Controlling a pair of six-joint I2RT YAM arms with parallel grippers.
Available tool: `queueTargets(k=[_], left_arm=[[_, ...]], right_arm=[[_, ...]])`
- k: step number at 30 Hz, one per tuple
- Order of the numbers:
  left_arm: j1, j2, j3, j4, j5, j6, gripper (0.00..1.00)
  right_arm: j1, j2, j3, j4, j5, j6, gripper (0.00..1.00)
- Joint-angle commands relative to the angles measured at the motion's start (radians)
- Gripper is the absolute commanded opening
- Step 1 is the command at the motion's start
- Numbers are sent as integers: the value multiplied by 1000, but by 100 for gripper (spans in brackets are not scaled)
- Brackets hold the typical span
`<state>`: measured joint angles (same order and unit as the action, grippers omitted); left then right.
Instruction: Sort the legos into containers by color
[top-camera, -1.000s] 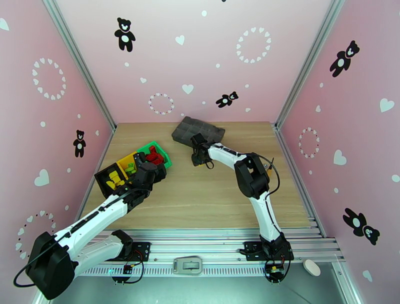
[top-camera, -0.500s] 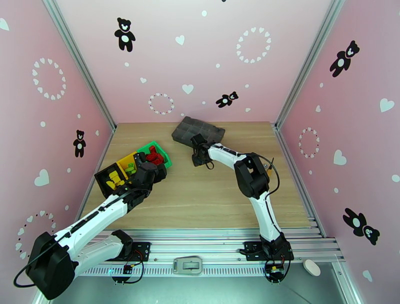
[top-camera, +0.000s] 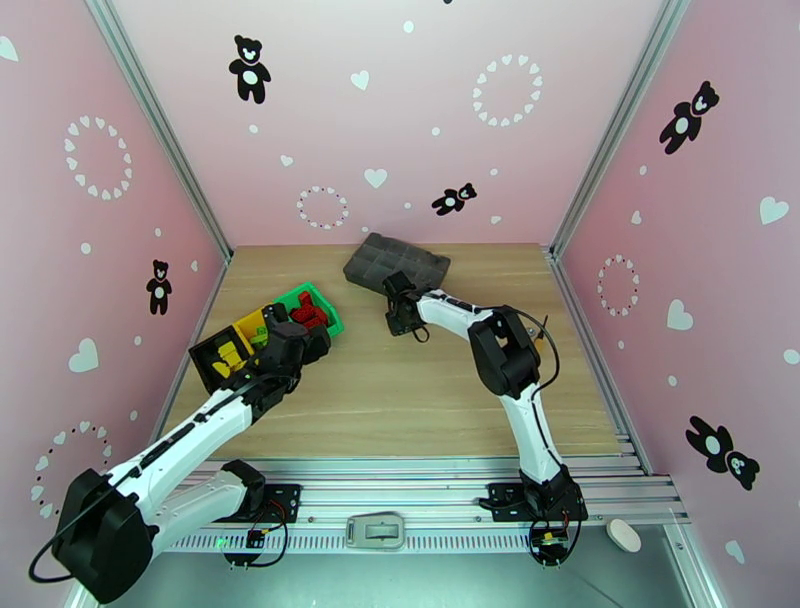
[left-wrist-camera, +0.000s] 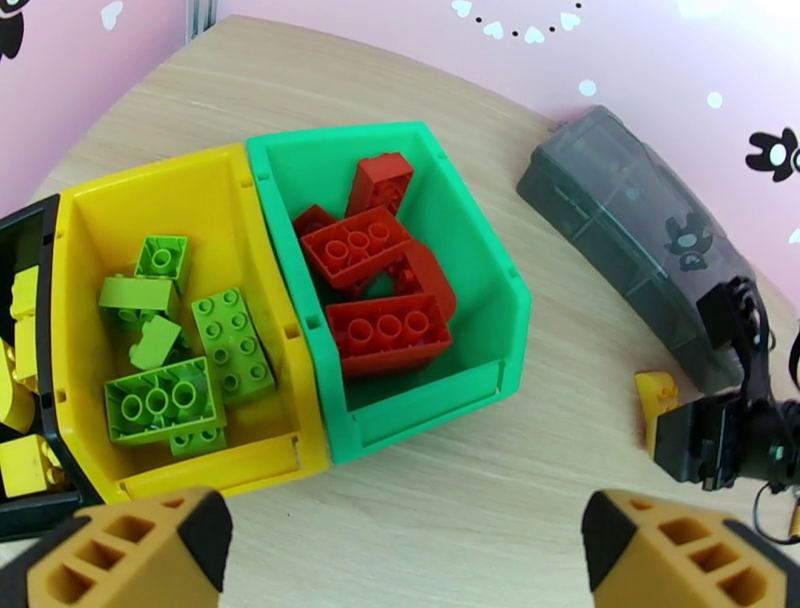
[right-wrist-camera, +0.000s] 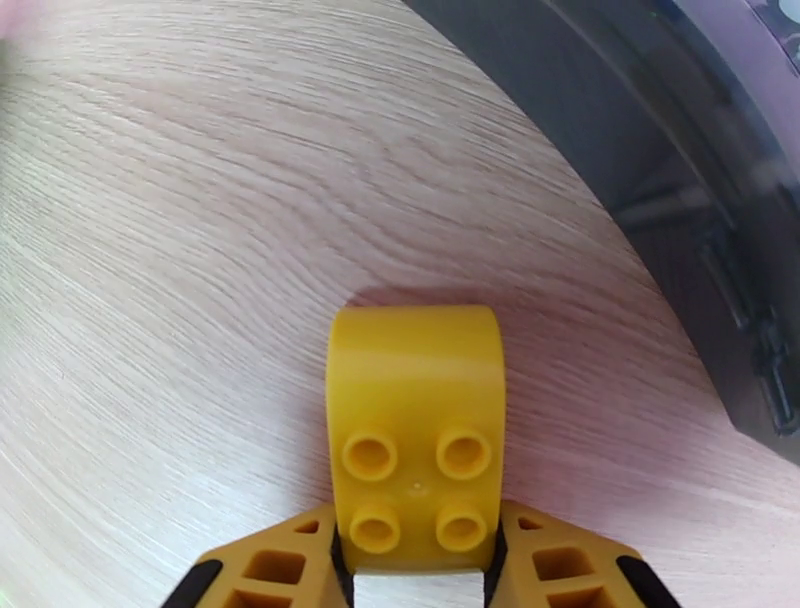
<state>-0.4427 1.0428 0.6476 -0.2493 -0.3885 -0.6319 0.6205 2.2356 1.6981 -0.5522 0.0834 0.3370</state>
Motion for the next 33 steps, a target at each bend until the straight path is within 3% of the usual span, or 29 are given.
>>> queueTargets(k=[1, 6, 10, 13, 22, 33], left_arm=[[72, -30, -26, 62, 177, -42, 99], [242, 21, 1, 121, 522, -136, 98], [254, 123, 110, 57, 699, -166, 90], [254, 183, 135, 104, 812, -243, 88], [225, 244, 159, 203, 932, -374, 88], [156, 362, 190, 313, 956, -463, 78]], right_arm=[[3, -122, -58, 27, -39, -5, 28], [2, -289, -162, 103, -183, -31, 27], [3, -381, -196, 116, -327, -72, 27], [3, -412, -202, 107, -409, -90, 26], [7, -447, -216, 114, -552, -85, 25], [66, -429, -190, 98, -558, -98, 24]])
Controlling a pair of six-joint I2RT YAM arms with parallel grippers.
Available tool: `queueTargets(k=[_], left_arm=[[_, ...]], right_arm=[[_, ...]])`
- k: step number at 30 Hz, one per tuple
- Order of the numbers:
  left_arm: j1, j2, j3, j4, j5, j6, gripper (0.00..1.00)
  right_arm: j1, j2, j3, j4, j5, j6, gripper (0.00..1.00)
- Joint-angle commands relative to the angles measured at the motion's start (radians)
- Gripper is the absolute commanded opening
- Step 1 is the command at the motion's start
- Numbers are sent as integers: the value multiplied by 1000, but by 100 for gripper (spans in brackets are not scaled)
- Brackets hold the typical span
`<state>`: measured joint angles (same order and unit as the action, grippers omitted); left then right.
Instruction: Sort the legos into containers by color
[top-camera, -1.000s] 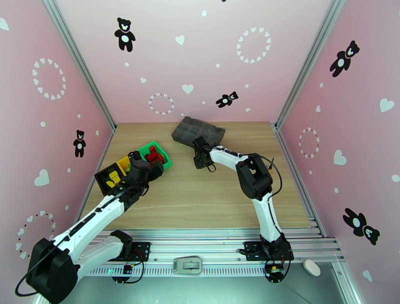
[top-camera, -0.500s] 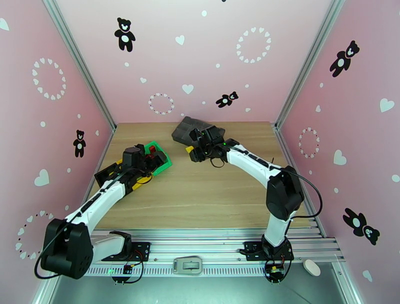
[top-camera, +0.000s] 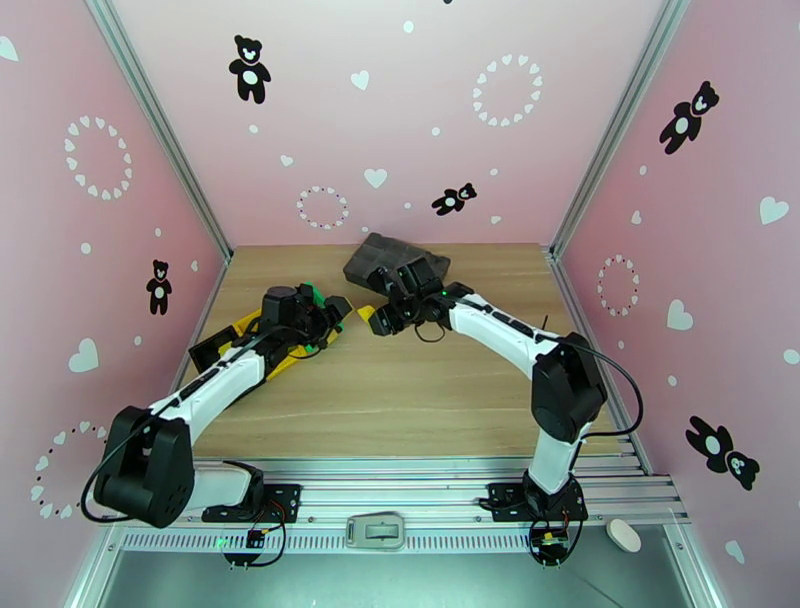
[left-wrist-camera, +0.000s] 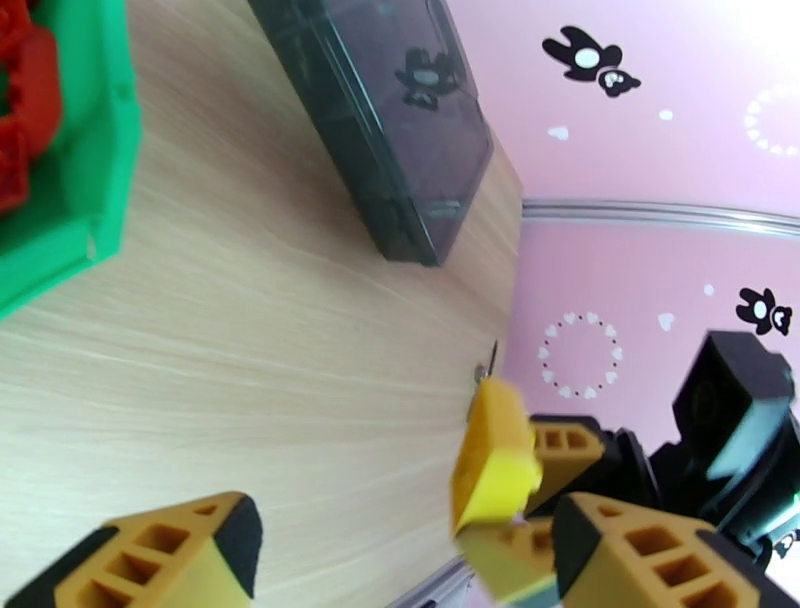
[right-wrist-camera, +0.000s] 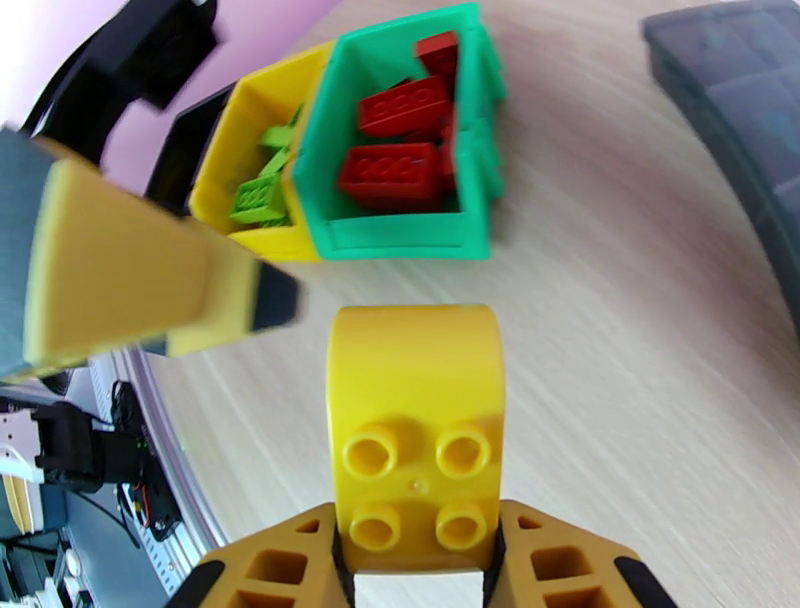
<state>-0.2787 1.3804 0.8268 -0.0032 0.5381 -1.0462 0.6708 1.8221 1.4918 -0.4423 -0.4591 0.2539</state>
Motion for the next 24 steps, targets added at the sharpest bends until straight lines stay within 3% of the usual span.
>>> queueTargets(k=[1, 10, 24], left_arm=[[-10, 32, 8, 83, 34, -59, 76], [-39, 68, 0, 147, 49, -110, 58], [-89, 76, -2, 149, 51, -115, 39]], right_arm=[[21, -15, 16, -10, -13, -15, 24], [36, 3, 19, 2, -14, -9, 24], [39, 23, 30, 22, -12, 13, 24]])
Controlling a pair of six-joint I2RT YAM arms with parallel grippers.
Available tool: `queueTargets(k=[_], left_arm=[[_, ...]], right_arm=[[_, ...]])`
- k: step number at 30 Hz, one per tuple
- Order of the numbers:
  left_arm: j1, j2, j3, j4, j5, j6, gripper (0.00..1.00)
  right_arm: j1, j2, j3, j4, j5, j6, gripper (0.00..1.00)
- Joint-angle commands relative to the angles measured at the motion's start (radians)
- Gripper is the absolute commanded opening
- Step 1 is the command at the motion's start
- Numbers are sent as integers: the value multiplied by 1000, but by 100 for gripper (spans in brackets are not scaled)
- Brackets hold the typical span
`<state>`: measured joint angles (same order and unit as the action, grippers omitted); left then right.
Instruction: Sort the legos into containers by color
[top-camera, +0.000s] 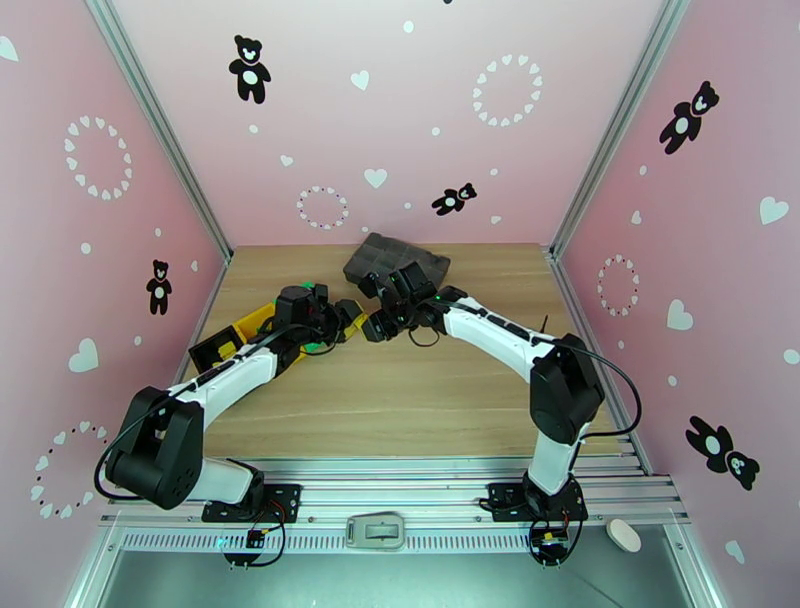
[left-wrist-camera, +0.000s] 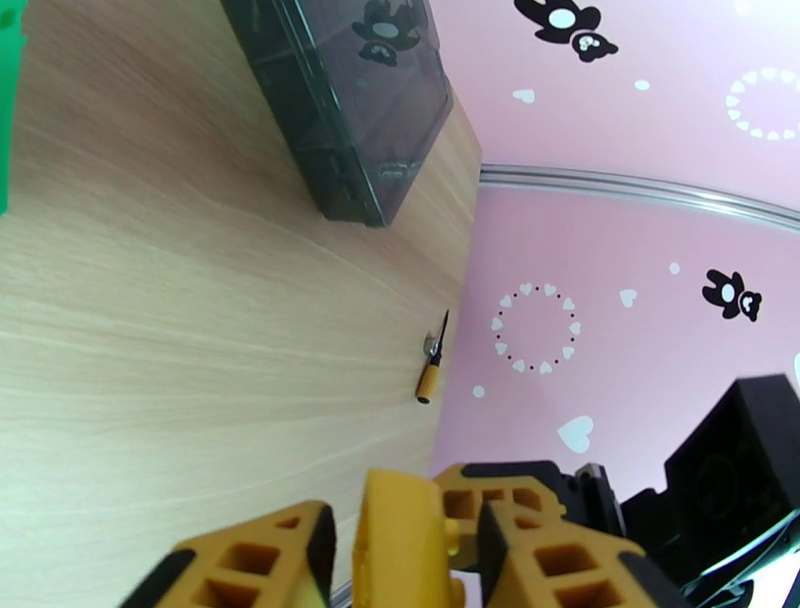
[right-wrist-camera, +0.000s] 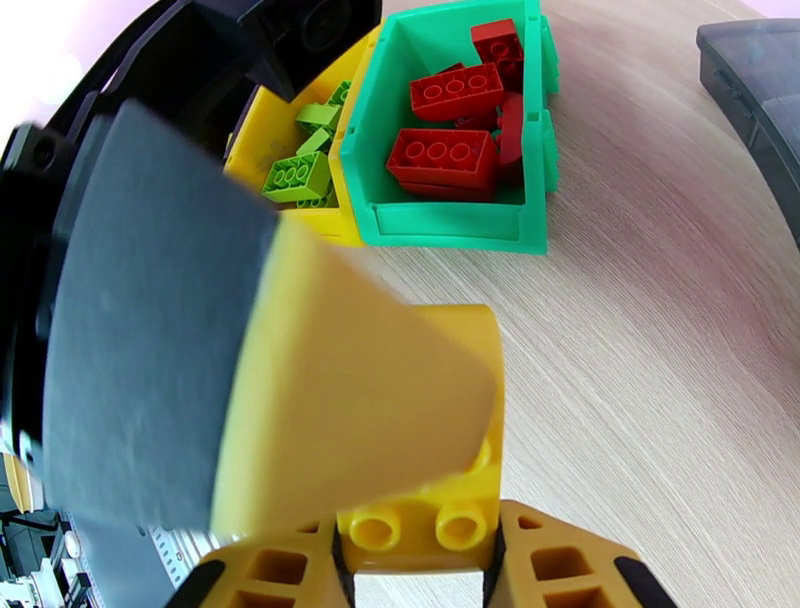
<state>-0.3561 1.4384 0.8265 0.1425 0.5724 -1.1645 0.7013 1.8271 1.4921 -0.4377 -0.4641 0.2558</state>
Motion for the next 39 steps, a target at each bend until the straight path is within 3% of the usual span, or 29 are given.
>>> queueTargets(k=[1, 9, 17, 22, 29, 34, 39], left_arm=[[-13, 22, -2, 3, 18, 3, 37], [-12, 19, -1, -10, 12, 12, 17], [29, -33, 3, -117, -27, 74, 11], [154, -145, -4, -298, -106, 166, 11], [403, -335, -4, -598, -335, 303, 11], [559, -413, -38, -702, -493, 367, 12], [689, -408, -58, -705, -538, 397, 13]], right_arm=[[9, 20, 28, 19, -7, 13, 24], [8, 18, 29, 14, 10, 17, 28], [6, -67, -22, 42, 66, 34, 71], [-2, -153, -76, 48, 116, 36, 76], [-23, -229, -153, 48, 160, 44, 76], [-25, -260, -192, 57, 165, 69, 76], [-26, -267, -232, 68, 172, 86, 76]])
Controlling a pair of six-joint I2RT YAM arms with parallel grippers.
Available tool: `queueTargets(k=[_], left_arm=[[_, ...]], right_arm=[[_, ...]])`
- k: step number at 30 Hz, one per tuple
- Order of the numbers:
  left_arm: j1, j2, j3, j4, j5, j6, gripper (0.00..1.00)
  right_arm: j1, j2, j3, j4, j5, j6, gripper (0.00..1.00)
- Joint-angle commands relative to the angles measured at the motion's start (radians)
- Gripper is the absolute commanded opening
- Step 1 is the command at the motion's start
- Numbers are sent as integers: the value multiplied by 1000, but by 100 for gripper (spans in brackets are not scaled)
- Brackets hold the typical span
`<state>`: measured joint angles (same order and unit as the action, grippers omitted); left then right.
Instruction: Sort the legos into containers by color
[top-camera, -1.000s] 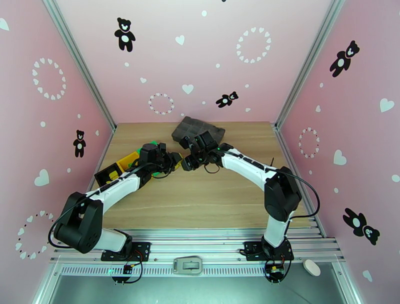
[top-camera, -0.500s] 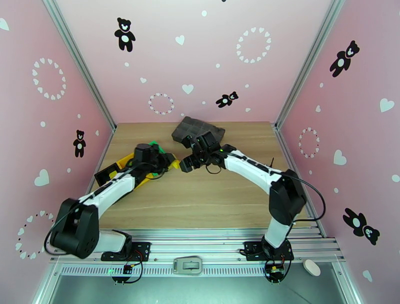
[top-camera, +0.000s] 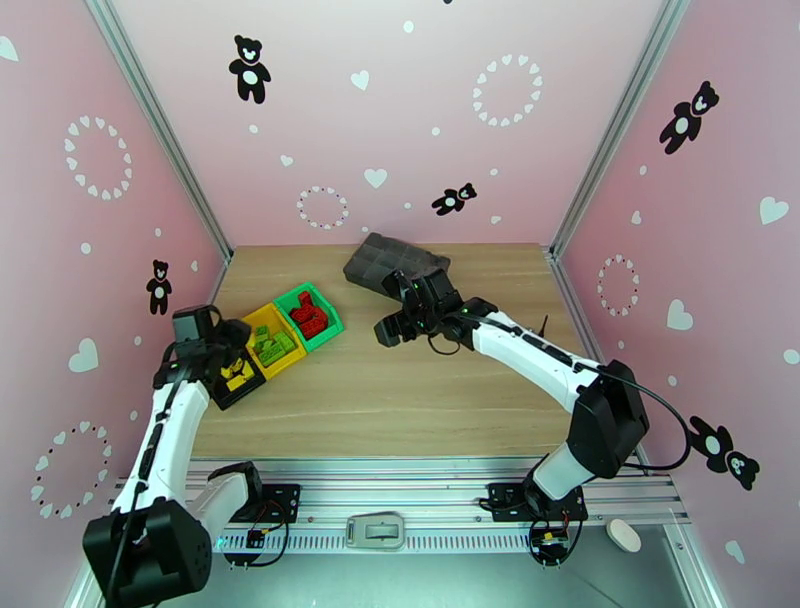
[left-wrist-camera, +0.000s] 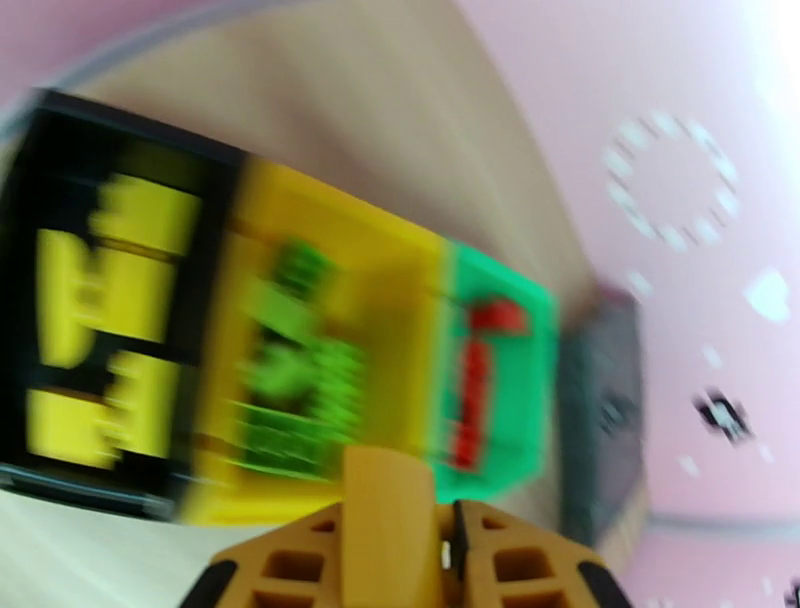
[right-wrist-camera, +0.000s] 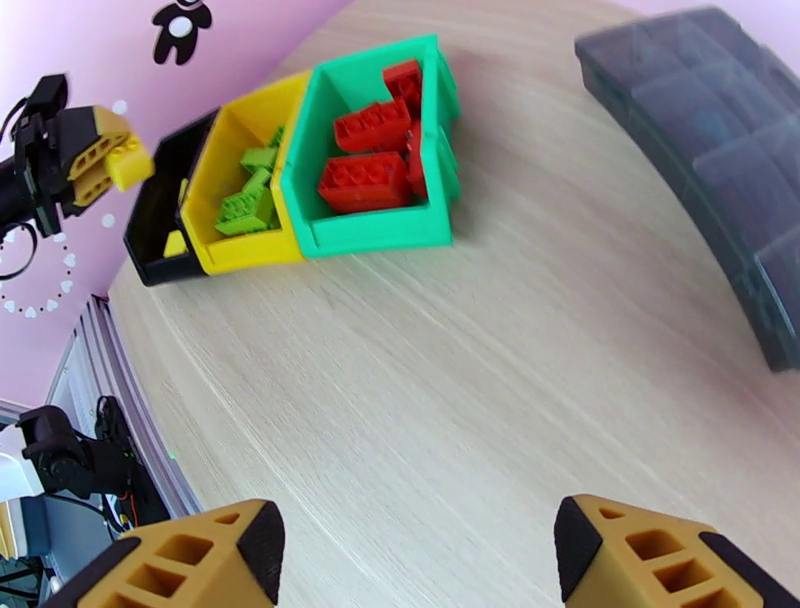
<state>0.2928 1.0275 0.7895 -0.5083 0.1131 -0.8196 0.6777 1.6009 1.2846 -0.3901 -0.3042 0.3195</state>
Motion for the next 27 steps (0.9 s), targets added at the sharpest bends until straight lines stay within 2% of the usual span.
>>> queueTargets(k=[1, 6, 10, 12, 15, 17, 20, 24, 27], left_arm=[[60, 16, -21, -52, -76, 55, 13], [94, 79, 1, -38, -128, 68, 15], [95, 132, 44, -44, -169, 85, 21], [96, 150, 55, -44, -185, 88, 32], [98, 160, 63, -42, -195, 99, 44], [98, 159, 72, -42, -192, 107, 69], [97, 144, 80, -54, -195, 110, 89], [92, 94, 78, -46, -168, 124, 94], [37, 27, 81, -30, -185, 163, 98]], right_arm=[[-3, -41, -33, 25, 13, 25, 75], [-2, -32, -48, 31, 22, 33, 75], [-2, -15, -51, 37, 28, 39, 75], [-2, -12, -51, 38, 32, 39, 75], [-3, -15, -52, 33, 37, 38, 75], [-3, -16, -50, 30, 45, 34, 75], [-4, -16, -45, 21, 58, 28, 75], [-14, -17, -41, 15, 88, 30, 75], [-38, -20, -37, 4, 134, 46, 75]])
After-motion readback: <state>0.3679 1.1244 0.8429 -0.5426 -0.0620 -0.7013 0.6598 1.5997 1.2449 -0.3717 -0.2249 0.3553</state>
